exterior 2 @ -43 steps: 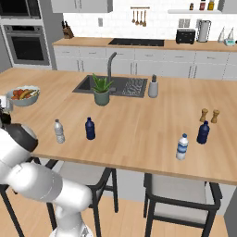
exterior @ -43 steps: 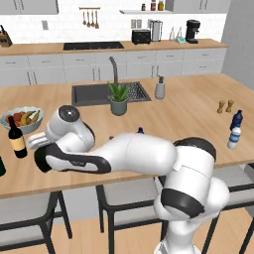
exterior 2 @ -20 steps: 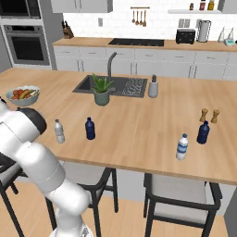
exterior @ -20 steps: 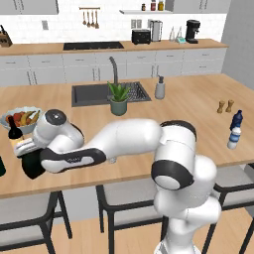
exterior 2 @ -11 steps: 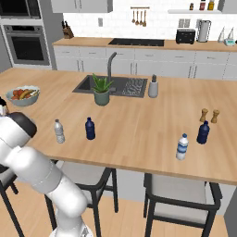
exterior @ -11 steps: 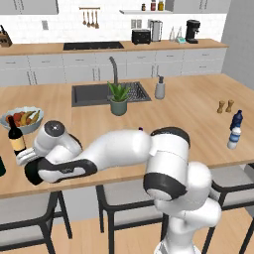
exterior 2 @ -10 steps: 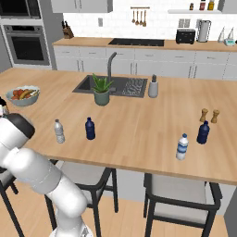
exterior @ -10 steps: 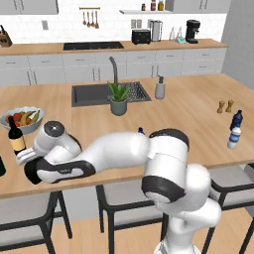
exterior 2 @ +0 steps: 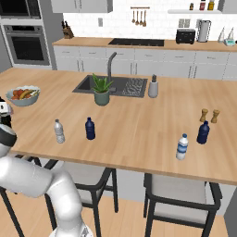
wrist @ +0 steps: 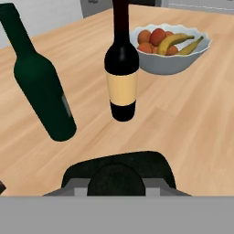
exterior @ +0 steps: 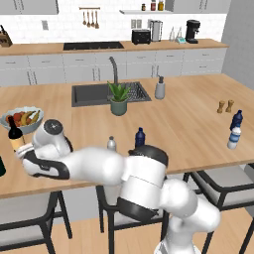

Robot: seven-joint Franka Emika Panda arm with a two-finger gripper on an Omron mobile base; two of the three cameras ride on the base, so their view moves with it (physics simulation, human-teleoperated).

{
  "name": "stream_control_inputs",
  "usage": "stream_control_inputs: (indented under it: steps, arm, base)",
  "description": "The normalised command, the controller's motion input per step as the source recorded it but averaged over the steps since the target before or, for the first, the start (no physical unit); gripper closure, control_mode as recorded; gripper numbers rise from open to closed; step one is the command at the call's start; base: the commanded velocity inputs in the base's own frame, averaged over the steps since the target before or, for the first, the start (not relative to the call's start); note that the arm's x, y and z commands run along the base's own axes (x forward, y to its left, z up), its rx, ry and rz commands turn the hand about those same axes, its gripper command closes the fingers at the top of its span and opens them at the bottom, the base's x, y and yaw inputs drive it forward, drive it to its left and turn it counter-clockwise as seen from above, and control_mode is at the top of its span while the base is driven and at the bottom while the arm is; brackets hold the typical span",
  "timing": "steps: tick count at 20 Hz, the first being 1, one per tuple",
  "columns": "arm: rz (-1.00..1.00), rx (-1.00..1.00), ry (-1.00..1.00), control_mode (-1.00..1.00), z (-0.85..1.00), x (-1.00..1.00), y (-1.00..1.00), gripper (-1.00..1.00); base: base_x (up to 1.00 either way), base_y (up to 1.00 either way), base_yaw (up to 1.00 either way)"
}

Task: Move the plastic bottles in the middle to the plastics group, and the glass bottles in the middle to the glass group.

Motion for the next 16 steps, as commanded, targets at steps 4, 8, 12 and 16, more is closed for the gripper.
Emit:
stream_control_inputs:
  steps: [4, 8, 12, 16]
  arm:
    - [0.02, 0.00, 0.00, -1.00, 0.00, 0.10, 0.23, 1.00]
    - [0.05, 0.00, 0.00, -1.00, -0.02, 0.00, 0.29, 1.00]
    - [0.04, 0.00, 0.01, -1.00, -0.21, 0.00, 0.24, 1.00]
    - [0.01, -0.02, 0.03, -1.00, -0.55, 0.03, 0.09, 1.00]
  base:
    - [0.00, 0.00, 0.00]
    - [0.00, 0.00, 0.00]
    - [0.00, 0.00, 0.00]
    - [0.00, 0.00, 0.00]
